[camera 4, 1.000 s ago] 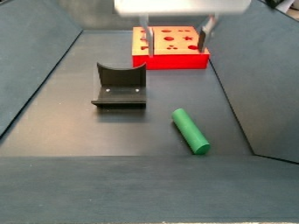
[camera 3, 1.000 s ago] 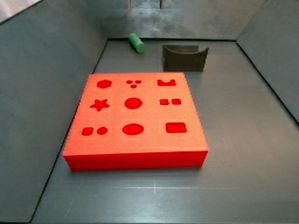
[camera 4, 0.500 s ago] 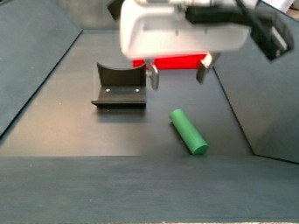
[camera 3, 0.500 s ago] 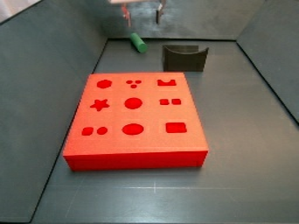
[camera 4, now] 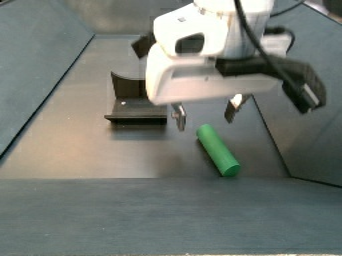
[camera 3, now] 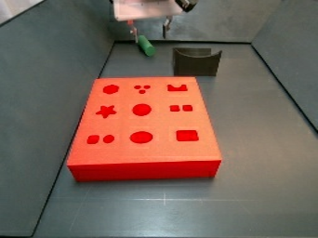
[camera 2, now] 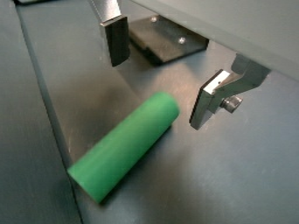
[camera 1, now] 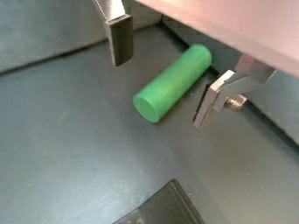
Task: Pick up the round object. Move up. Place the round object on the fixture. Regrasp the round object. Move to above the board. Insert the round object.
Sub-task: Pick up the round object.
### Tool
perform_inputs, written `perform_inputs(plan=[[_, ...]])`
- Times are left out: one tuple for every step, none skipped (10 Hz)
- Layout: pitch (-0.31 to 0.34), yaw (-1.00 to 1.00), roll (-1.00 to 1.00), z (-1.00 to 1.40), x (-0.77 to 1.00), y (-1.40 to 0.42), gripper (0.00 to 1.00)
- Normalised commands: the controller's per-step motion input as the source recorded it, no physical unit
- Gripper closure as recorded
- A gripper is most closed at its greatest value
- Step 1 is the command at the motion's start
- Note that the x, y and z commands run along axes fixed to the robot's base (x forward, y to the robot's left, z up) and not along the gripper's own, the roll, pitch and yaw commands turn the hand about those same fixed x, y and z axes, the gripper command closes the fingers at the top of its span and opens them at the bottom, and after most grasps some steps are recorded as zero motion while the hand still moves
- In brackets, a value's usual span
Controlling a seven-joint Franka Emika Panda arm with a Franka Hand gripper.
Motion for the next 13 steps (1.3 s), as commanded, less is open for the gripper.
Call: perform_inputs(plan=[[-0.136, 0.00, 0.12, -0.91, -0.03, 0.11, 0.00], [-0.187, 0.00, 0.09, -0.85, -0.09, 0.07, 0.00], [0.000, 0.00, 0.00, 0.00, 0.00, 0.00, 0.00], [-0.003, 0.00, 0.00, -0.08, -0.01, 0.00, 0.00], [-0.073, 0.00, 0.04, -0.39, -0.23, 0.09, 0.00], [0.000, 0.00, 0.01, 0.00, 0.00, 0.00, 0.00], [0.000, 0.00, 0.01, -0.10, 0.00, 0.00, 0.00], [0.010, -0.01, 0.02, -0.08, 0.00, 0.00, 0.00], [0.000, 0.00, 0.00, 0.00, 0.00, 0.00, 1.00], [0.000, 0.00, 0.00, 0.00, 0.00, 0.00, 1.00], [0.000, 0.00, 0.00, 0.00, 0.00, 0.00, 1.00], [0.000, 0.00, 0.00, 0.00, 0.00, 0.00, 1.00], [0.000, 0.00, 0.00, 0.00, 0.00, 0.00, 1.00]])
